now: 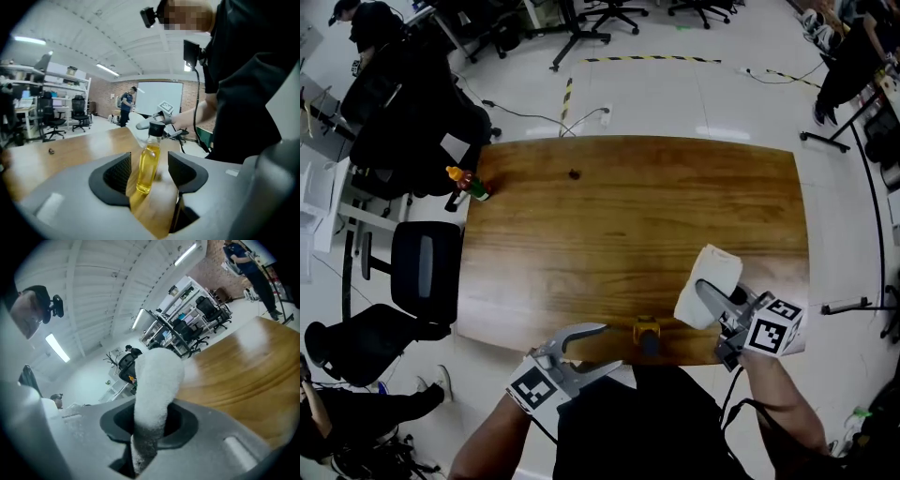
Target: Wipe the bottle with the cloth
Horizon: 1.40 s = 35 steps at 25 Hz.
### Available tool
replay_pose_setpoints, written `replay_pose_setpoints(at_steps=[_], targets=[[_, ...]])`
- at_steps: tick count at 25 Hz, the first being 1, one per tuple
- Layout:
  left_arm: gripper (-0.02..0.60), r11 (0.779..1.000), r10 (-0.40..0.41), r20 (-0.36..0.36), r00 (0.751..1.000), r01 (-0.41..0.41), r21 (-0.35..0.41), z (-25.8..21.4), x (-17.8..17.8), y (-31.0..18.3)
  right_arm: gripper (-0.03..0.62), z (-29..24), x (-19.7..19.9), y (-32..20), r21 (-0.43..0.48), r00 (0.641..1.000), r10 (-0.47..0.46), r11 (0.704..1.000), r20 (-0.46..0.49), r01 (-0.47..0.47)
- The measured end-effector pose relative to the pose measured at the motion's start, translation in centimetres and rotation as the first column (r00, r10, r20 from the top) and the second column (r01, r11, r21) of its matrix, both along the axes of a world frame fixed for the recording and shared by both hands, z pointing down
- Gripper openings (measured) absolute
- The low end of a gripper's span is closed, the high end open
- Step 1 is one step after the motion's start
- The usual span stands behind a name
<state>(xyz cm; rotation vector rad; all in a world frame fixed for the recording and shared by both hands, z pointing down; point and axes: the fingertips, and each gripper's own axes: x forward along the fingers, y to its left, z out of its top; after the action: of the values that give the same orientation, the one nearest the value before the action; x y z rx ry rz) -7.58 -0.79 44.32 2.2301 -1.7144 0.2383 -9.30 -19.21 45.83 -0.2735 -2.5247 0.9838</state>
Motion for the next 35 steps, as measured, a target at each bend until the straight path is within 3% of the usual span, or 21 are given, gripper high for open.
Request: replay_pose_setpoints(at_steps=[3, 5, 7, 9, 11, 13, 18, 24, 27, 30, 35], targets=[[0.191, 0.977, -0.211, -0.046, 0.976, 0.212, 0.019, -1.5, -2.4, 1.6, 0.075, -1.8, 0.9, 0.3, -0.036, 0.997, 0.031, 0.999, 0.074, -0.029], [0.121, 0.948, -0.318, -0.043, 0.947, 0.319, 0.021, -2.2, -3.9, 2.6, 0.075, -3.0, 1.8, 0.1, -0.031, 0.99, 0.085, 0.996, 0.113, -0.082], [0.017, 0.91, -0.415, -0.049, 0.908, 0.414, -0.03, -1.6, -4.9, 3.9, 0.075, -3.8, 3.4, 0.2, 0.009, 0.98, 0.151, 0.988, 0.127, -0.153], [0.017, 0.868, -0.495, -0.105, 0.862, 0.485, -0.107, -0.3, -5.4, 5.2, 0.075, -4.5, 5.7, 0.7, 0.036, 0.967, 0.215, 0.974, 0.133, -0.222], [0.017, 0.845, -0.535, -0.188, 0.824, 0.518, -0.134, -0.1, -5.5, 5.9, 0.075, -4.8, 8.4, 1.7, 0.04, 0.953, 0.273, 0.959, 0.131, -0.28], [0.017, 0.844, -0.536, -0.243, 0.808, 0.52, -0.131, -0.7, -5.5, 7.1, 0.075, -5.1, 11.1, 3.7, 0.024, 0.938, 0.323, 0.944, 0.129, -0.329], [0.017, 0.877, -0.48, -0.222, 0.849, 0.459, -0.142, -3.2, -1.4, 13.1, 0.081, -5.9, 18.1, 12.5, 0.025, 0.916, 0.396, 0.917, 0.066, -0.399], [0.017, 0.899, -0.433, -0.305, 0.848, 0.43, -0.079, -5.8, 2.6, 16.6, 0.078, -8.4, 23.4, 19.7, 0.131, 0.923, 0.38, 0.913, 0.067, -0.385], [0.017, 0.906, -0.414, -0.31, 0.856, 0.42, -0.051, -6.6, 4.6, 18.0, 0.078, -9.3, 25.1, 22.5, 0.196, 0.94, 0.334, 0.919, 0.075, -0.342], [0.017, 0.9, -0.424, -0.294, 0.857, 0.435, -0.033, -7.1, 5.5, 19.2, 0.078, -9.6, 25.9, 23.8, 0.228, 0.95, 0.304, 0.922, 0.076, -0.313], [0.017, 0.855, -0.5, -0.299, 0.813, 0.518, -0.023, -7.6, 6.0, 20.5, 0.077, -9.6, 26.5, 24.2, 0.227, 0.968, 0.241, 0.941, 0.065, -0.249]])
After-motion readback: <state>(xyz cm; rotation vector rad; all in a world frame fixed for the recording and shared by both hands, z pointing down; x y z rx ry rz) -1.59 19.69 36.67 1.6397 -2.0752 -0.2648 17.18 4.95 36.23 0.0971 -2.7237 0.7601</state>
